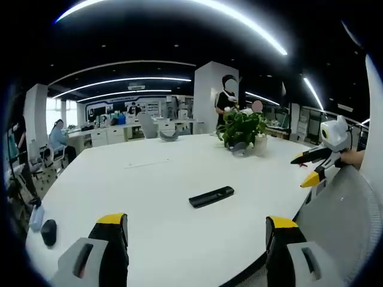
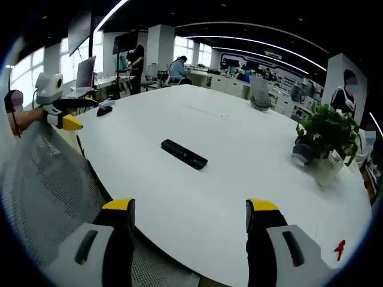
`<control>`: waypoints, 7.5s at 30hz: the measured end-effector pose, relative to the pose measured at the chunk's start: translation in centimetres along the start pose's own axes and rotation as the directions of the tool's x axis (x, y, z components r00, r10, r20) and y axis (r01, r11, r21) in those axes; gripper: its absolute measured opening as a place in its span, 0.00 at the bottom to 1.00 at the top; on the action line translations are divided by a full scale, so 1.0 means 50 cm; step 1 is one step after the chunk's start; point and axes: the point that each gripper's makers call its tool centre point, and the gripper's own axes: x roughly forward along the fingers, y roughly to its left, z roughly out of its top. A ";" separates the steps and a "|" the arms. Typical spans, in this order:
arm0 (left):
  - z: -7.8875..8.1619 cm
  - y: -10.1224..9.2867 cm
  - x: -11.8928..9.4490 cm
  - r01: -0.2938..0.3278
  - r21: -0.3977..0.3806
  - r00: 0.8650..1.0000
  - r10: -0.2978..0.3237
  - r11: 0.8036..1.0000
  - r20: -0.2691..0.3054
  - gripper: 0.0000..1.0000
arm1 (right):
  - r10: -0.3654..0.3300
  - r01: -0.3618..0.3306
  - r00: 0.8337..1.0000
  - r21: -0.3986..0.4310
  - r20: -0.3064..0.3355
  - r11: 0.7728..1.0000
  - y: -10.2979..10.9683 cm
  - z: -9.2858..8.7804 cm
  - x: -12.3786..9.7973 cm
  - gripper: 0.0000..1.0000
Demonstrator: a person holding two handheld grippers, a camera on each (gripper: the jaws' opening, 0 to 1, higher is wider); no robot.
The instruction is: Press the specified remote control buttons in sequence, fully releasing each button before pressing the next.
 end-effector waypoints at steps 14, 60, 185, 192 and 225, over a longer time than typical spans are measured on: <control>0.001 0.001 -0.001 0.002 -0.003 1.000 -0.002 1.000 -0.001 1.00 | -0.003 0.003 1.000 -0.001 -0.004 1.000 0.000 -0.001 0.000 0.78; -0.016 0.002 0.003 0.013 0.000 0.999 -0.013 1.000 -0.033 1.00 | -0.006 0.006 1.000 0.008 0.004 1.000 -0.004 0.000 -0.002 0.77; -0.149 0.005 0.482 0.806 0.354 0.491 -0.200 0.474 -0.848 0.28 | -0.104 0.112 0.982 0.043 -0.159 0.993 -0.055 -0.067 -0.003 0.68; -0.151 0.000 0.479 0.813 0.342 0.479 -0.208 0.471 -0.853 0.25 | -0.101 0.109 0.982 0.042 -0.159 0.993 -0.055 -0.068 -0.002 0.67; -0.177 -0.048 0.357 0.792 0.320 0.503 -0.261 0.520 -0.824 0.24 | -0.043 0.044 0.986 0.002 -0.160 0.999 -0.030 -0.063 0.004 0.67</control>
